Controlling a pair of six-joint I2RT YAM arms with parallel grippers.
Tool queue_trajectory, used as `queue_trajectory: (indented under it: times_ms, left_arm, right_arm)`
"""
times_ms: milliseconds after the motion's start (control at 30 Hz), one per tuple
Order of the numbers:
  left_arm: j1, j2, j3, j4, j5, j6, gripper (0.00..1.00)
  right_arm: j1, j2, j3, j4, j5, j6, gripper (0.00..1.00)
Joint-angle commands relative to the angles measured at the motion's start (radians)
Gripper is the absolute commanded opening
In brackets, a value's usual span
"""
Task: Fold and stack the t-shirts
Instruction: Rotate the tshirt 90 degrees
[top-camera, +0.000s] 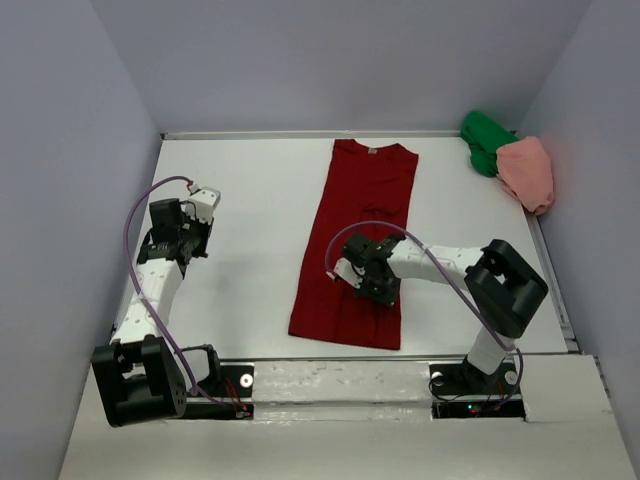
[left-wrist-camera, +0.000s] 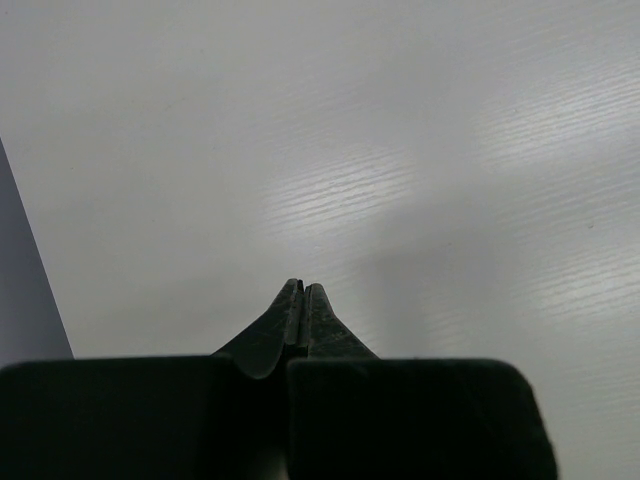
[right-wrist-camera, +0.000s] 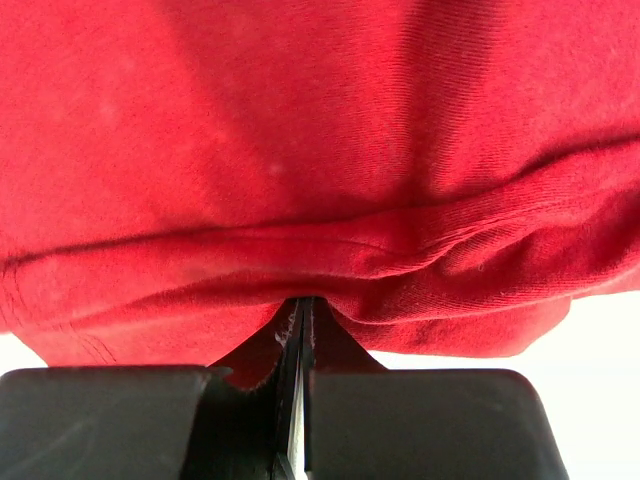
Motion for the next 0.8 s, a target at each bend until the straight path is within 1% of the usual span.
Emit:
queue_trajectory:
  times_ms: [0,67,133,267,300,333,367,400,467,500,533,567,600,633,667,700,767]
  left_arm:
    - [0.003,-0.036,0.003,-0.005,0.025,0.013,0.00]
    - [0.003,-0.037,0.003,-0.005,0.026,0.015,0.00]
    - [0.003,-0.037,0.004,-0.006,0.032,0.017,0.00]
    - [0.003,-0.031,0.006,-0.011,0.039,0.020,0.00]
    - [0.005,-0.030,0.007,-0.009,0.043,0.020,0.00]
    - [0.003,-0.030,0.007,-0.009,0.043,0.020,0.00]
    - [0.003,-0.028,0.007,-0.011,0.045,0.021,0.00]
    - [0.003,-0.028,0.007,-0.011,0.046,0.021,0.00]
    - [0.003,-0.028,0.007,-0.011,0.049,0.021,0.00]
    - [0.003,-0.029,0.007,-0.011,0.051,0.023,0.00]
    - [0.005,-0.030,0.009,-0.011,0.052,0.023,0.00]
    - [0.005,-0.030,0.007,-0.012,0.052,0.024,0.00]
    - [0.005,-0.031,0.007,-0.011,0.055,0.024,0.00]
    - [0.005,-0.031,0.007,-0.011,0.057,0.024,0.00]
    - [0.003,-0.031,0.007,-0.011,0.057,0.024,0.00]
    - [0.005,-0.030,0.007,-0.011,0.060,0.026,0.00]
    - [0.003,-0.022,0.007,-0.011,0.059,0.026,0.00]
  right_arm:
    - [-0.051,0.044,-0.069,-0.089,0.124,-0.037,0.00]
    - [-0.051,0.042,-0.057,-0.117,0.117,-0.037,0.00]
    - [-0.051,0.039,-0.034,-0.183,0.072,-0.036,0.00]
    - [-0.051,0.010,0.083,-0.327,-0.053,-0.036,0.00]
    - [-0.051,-0.016,0.147,-0.374,-0.119,-0.040,0.00]
    - [-0.051,-0.033,0.181,-0.394,-0.135,-0.045,0.00]
    - [-0.051,-0.050,0.216,-0.410,-0.146,-0.050,0.00]
    - [-0.051,-0.068,0.286,-0.425,-0.138,-0.057,0.00]
    - [-0.051,-0.114,0.349,-0.419,-0.092,-0.062,0.00]
    - [-0.088,-0.118,0.379,-0.376,-0.063,-0.053,0.00]
    - [-0.097,-0.127,0.380,-0.341,-0.029,-0.048,0.00]
    - [-0.097,-0.137,0.373,-0.300,0.036,-0.045,0.00]
    - [-0.117,-0.153,0.359,-0.185,0.142,-0.050,0.00]
    - [-0.129,-0.167,0.344,-0.125,0.184,-0.056,0.00]
    - [-0.145,-0.179,0.327,-0.079,0.213,-0.080,0.00]
    - [-0.190,-0.171,0.330,0.001,0.254,-0.093,0.00]
    - [-0.247,-0.130,0.382,0.043,0.284,-0.097,0.00]
